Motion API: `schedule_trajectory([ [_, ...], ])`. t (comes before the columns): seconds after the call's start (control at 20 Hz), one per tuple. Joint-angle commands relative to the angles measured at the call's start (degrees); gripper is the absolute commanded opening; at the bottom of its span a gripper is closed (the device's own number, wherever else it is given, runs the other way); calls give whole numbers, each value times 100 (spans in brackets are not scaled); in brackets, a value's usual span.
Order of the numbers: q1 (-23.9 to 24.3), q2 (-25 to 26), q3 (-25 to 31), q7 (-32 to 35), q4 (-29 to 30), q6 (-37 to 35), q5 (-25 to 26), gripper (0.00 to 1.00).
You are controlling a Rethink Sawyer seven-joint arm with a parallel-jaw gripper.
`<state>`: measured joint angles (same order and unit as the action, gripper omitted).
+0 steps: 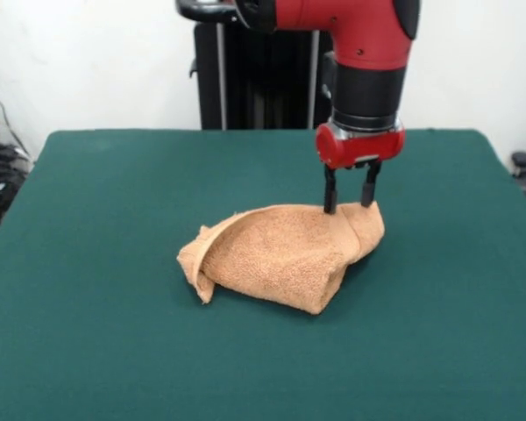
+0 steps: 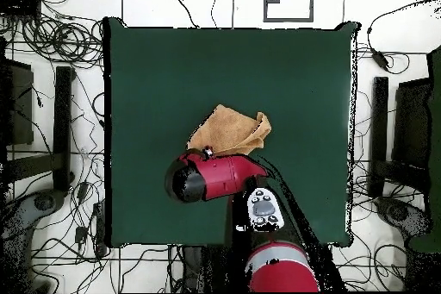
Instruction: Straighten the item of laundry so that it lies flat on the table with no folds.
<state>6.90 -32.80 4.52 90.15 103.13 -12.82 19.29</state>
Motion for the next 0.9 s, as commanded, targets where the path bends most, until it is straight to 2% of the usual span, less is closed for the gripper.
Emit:
schedule_trajectory([
  [0.05,-81,-10,720,938,193,478,-186,100],
  [0.5,107,72,878,732,70,590,-78,100],
  [0.9,96,225,780,873,60,649,-123,100],
])
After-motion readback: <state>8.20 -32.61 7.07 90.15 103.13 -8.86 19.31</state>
